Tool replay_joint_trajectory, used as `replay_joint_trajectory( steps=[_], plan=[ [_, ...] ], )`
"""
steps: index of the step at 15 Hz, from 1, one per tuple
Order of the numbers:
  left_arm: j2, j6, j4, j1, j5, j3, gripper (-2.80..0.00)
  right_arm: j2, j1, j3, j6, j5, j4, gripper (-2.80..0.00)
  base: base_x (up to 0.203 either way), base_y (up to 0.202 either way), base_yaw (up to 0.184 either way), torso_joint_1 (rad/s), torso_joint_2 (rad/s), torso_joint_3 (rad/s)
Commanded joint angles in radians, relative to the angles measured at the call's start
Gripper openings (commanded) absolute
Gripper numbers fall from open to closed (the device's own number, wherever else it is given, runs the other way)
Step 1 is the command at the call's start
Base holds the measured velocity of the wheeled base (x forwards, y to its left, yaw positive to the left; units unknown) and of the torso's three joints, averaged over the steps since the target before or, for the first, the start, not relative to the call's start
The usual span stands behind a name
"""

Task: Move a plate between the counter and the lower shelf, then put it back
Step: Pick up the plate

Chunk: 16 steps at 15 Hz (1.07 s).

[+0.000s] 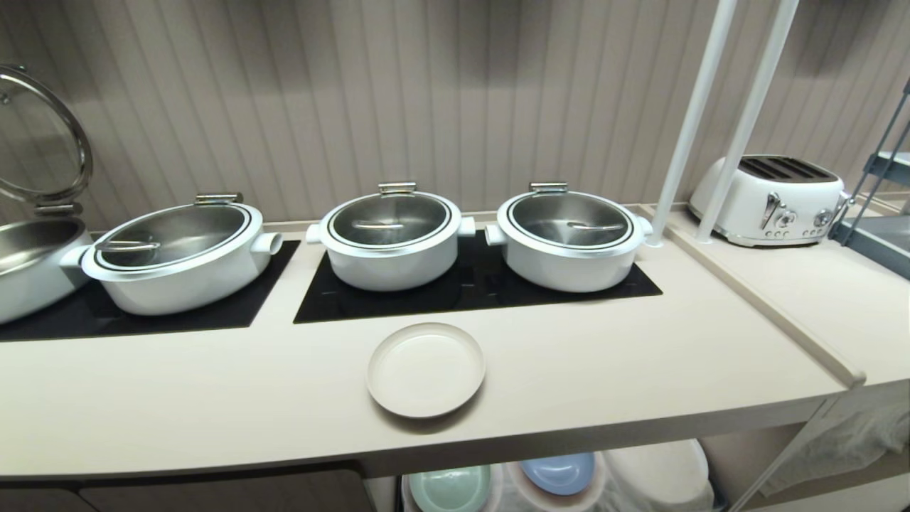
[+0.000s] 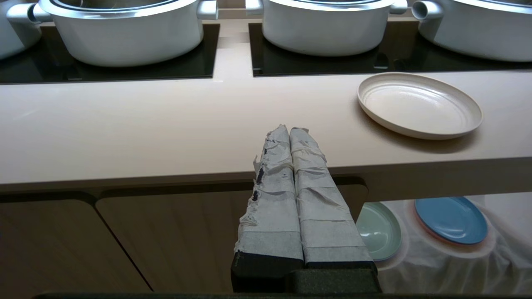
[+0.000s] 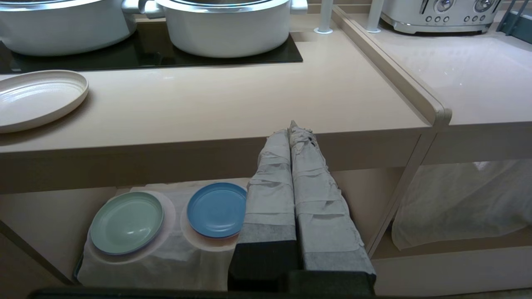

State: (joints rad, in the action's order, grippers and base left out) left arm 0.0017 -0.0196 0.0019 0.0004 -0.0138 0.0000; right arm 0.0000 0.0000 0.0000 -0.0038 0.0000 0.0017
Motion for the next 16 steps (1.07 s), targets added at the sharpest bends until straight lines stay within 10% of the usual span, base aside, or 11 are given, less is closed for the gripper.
replay_joint_trajectory(
  steps=[1, 16],
  plan=[
    [0.001, 0.000, 0.000, 0.001, -0.002, 0.000, -2.80, 0.000, 0.000, 0.000, -0.001, 0.000, -0.002, -2.80, 0.000, 0.000, 0.000, 0.000, 0.00, 0.000],
    [0.000, 0.000, 0.000, 0.000, 0.000, 0.000, -2.80, 0.000, 0.000, 0.000, -0.001, 0.000, -0.002, -2.80, 0.000, 0.000, 0.000, 0.000, 0.00, 0.000]
  ],
)
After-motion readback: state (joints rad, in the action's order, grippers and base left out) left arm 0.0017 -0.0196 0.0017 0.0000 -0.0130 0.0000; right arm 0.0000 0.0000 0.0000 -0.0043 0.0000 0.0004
